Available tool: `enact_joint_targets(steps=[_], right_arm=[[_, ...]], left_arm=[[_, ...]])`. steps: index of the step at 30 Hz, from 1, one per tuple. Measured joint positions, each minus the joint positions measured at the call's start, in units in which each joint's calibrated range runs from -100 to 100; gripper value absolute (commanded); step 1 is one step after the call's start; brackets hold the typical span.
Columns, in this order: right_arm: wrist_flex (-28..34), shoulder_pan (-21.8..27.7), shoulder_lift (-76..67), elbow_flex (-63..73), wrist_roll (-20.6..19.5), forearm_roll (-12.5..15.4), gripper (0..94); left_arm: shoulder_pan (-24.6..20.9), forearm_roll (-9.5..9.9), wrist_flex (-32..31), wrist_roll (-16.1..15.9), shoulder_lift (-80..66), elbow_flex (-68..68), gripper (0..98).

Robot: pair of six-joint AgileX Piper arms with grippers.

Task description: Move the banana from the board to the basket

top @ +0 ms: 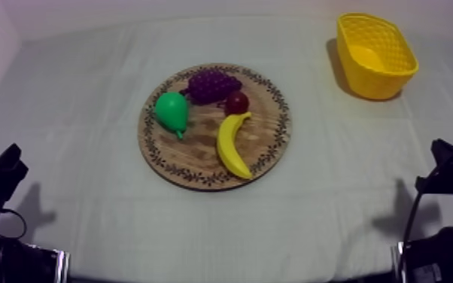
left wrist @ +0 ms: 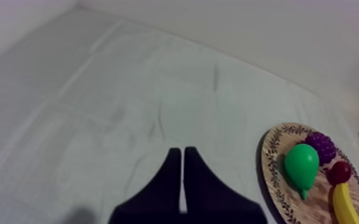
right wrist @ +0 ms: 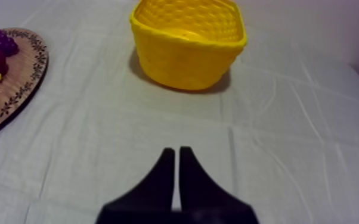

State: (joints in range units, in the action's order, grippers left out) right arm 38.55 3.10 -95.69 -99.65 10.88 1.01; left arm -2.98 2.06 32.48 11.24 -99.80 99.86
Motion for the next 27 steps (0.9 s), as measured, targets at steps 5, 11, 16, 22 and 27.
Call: enact_joint_targets(steps=[5,11,16,22,27], right_arm=[[0.0,0.0,0.0,0.0,-0.78,0.0,0.3],[0.0,0.0,0.0,0.0,-3.07,0.0,0.6],[0.0,0.0,0.0,0.0,-4.29,0.0,0.4],[0.0,0.03,0.0,0.0,-6.36,0.0,1.5],[0.6,-0.23,0.0,0.08,-6.19,0.15,2.2]], left_arm=[[0.0,0.0,0.0,0.0,0.0,0.0,0.1],[0.0,0.0,0.0,0.0,0.0,0.0,0.1],[0.0,0.0,0.0,0.0,0.0,0.0,0.1],[0.0,0.0,0.0,0.0,0.0,0.0,0.1],[0.0,0.0,0.0,0.0,0.0,0.0,0.1]])
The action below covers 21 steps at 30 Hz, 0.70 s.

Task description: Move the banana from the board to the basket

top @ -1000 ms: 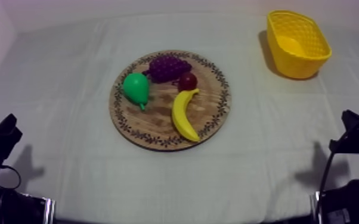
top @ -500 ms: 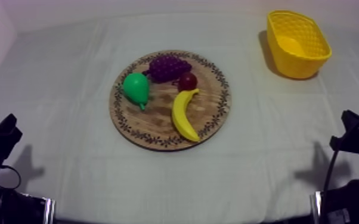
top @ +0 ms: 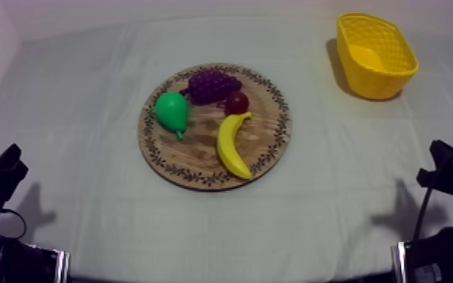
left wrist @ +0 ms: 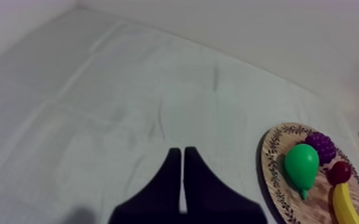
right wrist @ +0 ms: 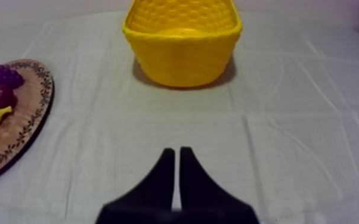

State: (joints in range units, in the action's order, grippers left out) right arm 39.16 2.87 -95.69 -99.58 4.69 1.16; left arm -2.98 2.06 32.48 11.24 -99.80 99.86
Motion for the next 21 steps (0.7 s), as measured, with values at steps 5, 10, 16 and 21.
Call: enact_joint_targets(steps=[5,10,16,21], right_arm=[[0.23,-1.17,4.13,3.17,1.18,-0.44,2.3],[0.52,-4.31,12.62,11.98,-1.87,-4.08,2.4],[4.24,-10.2,25.22,25.69,-9.2,-9.86,2.5],[9.9,-15.84,34.93,38.18,-14.42,-12.7,2.6]], left_arm=[[0.0,0.0,0.0,0.03,0.0,0.0,0.1],[0.0,0.0,0.0,0.01,0.0,0.0,0.1],[0.0,0.0,0.0,0.01,0.0,0.0,0.1],[0.0,0.0,0.0,0.01,0.0,0.0,0.1]])
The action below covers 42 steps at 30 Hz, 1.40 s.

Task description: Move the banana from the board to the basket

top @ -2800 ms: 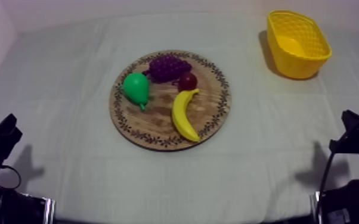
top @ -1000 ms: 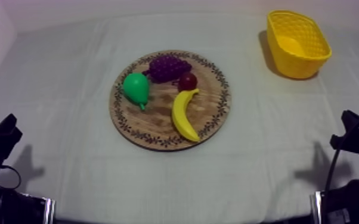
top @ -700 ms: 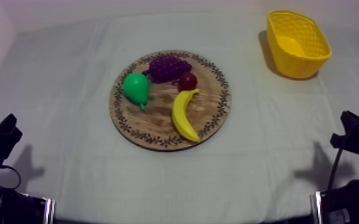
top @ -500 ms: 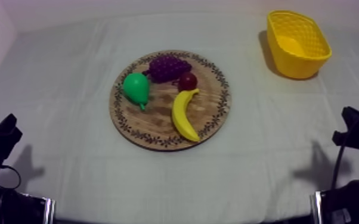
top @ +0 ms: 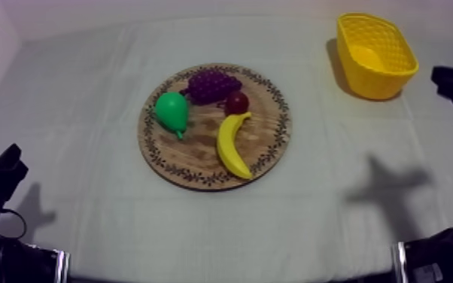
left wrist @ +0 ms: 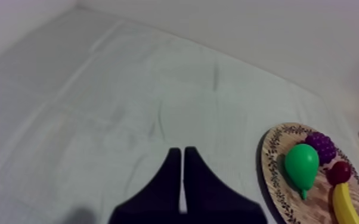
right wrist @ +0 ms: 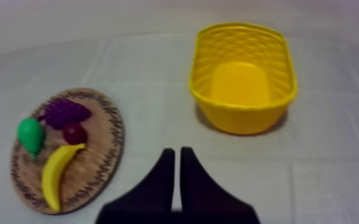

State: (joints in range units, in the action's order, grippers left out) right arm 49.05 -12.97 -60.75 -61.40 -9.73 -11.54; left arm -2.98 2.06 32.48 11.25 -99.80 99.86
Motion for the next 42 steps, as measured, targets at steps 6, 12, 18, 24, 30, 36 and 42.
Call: enact_joint_targets(steps=[6,12,18,24,30,36,42], right_arm=[[8.03,-7.66,9.1,13.99,-4.19,-0.67,2.6],[15.64,-15.04,15.88,25.4,-6.39,-0.44,2.7],[21.0,-22.28,22.21,31.98,-8.5,-0.56,2.7],[21.54,-28.86,27.78,30.47,-13.0,-2.32,2.8],[19.47,-33.74,33.52,27.7,-18.51,-4.39,3.0],[16.75,-36.4,38.88,26.79,-22.81,-6.03,30.4],[13.06,-36.68,40.51,27.62,-23.82,-7.85,53.1]], left_arm=[[0.0,0.0,0.0,0.0,0.0,0.0,0.1],[0.0,0.0,0.0,0.0,0.0,0.0,0.1],[0.0,0.0,0.0,0.0,0.0,0.0,0.1],[0.0,0.0,0.0,0.0,0.0,0.0,0.1],[0.0,0.0,0.0,0.0,0.0,0.0,0.1],[0.0,0.0,0.0,-0.03,0.0,0.0,0.1],[0.0,0.0,0.0,-0.03,0.0,0.0,0.1]])
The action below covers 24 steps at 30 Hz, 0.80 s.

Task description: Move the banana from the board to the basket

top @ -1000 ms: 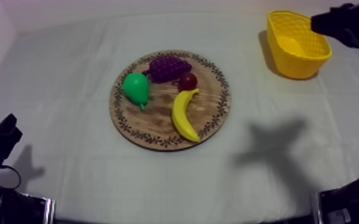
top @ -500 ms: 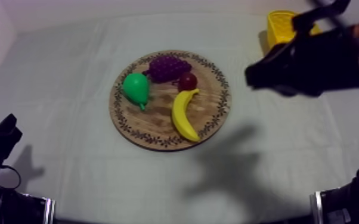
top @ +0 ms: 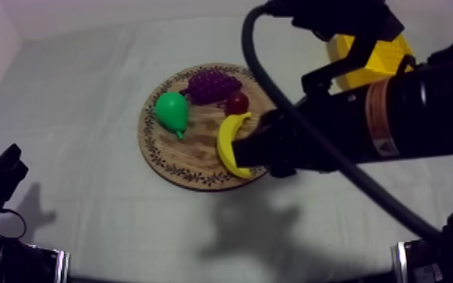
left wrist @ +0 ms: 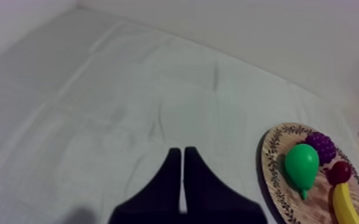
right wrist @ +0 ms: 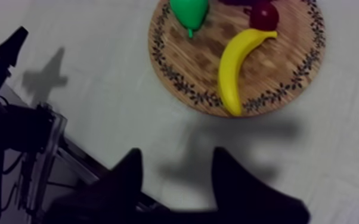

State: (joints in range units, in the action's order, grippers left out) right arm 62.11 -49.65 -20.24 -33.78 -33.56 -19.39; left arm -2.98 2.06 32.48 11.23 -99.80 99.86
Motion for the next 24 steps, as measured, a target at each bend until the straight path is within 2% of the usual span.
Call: enact_joint_targets(steps=[2,9,18,24], right_arm=[[-0.54,0.45,0.17,0.52,-0.6,-0.55,53.6],[-0.04,2.11,0.9,3.76,-0.39,-1.38,44.3],[-1.83,2.87,4.5,-0.33,-2.08,-1.51,42.9],[-5.01,5.21,10.13,0.59,-0.72,-0.44,42.8]], left_arm=[[0.0,0.0,0.0,0.03,0.0,0.0,0.1],[0.0,0.0,0.0,0.03,0.0,0.0,0.1],[0.0,0.0,0.0,0.03,0.0,0.0,0.1],[0.0,0.0,0.0,0.03,0.0,0.0,0.1]])
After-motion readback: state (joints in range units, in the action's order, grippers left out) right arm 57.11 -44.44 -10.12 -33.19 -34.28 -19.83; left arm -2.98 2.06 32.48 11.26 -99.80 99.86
